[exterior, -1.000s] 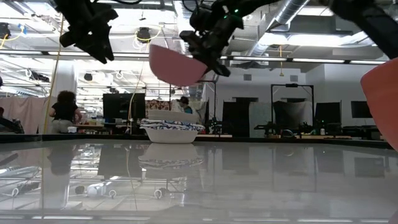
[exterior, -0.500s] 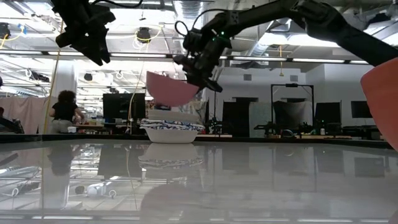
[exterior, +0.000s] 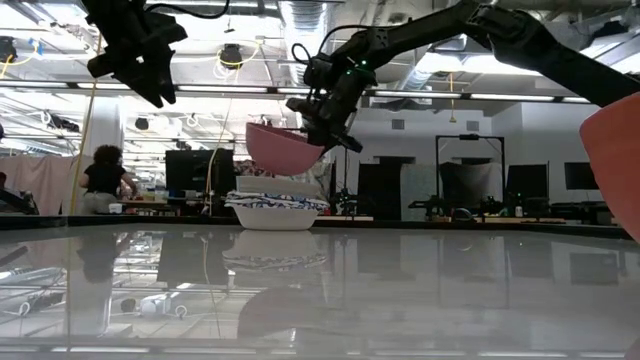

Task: Nest bowls inside each other
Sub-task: Stack the pink bowl on top of the white bowl

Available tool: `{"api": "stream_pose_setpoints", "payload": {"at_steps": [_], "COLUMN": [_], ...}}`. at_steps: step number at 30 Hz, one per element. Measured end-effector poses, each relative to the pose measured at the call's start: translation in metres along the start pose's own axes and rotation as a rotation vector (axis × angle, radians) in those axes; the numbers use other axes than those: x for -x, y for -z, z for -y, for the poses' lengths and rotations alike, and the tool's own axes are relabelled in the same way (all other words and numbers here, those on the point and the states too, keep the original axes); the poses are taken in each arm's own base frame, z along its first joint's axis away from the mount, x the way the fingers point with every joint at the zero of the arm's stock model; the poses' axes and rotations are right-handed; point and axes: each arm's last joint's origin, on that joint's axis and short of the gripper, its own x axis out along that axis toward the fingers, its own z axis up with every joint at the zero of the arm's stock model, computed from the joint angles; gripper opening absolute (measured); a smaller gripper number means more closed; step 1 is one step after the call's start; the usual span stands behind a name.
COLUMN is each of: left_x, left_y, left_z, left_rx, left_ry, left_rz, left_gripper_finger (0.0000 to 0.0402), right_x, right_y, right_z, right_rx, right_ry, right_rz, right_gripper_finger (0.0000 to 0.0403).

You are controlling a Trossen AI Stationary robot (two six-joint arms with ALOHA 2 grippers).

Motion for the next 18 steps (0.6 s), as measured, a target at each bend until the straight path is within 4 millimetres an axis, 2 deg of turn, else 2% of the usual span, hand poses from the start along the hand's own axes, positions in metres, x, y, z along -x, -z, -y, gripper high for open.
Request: {"api": "stream_pose_setpoints", "payload": {"at_steps": [5, 11, 18], "left_x": [-0.001, -0.002, -0.002], "left_y": [-0.001, -0.002, -0.002], "left_z": [-0.002, -0.004, -0.004], "left_rx": [-0.003, -0.002, -0.006], "left_ry": [-0.013, -0.016, -0.011], "left_rz": [0.0, -0.003, -0.007], "left_gripper_finger": [0.0142, 0.0142, 0.0142], "right_x": [-0.011, -0.04, -0.04], "right_y": [0.0, 0.007, 0.005], "right_z": [0.0, 0.008, 0.009], "right_rx": [0.012, -0.017, -0.018], "right_ry": [-0.019, -0.008, -0.012], "right_rz": [0.003, -0.061, -0.046], "right_gripper_finger": [0.001, 0.001, 0.001]}}
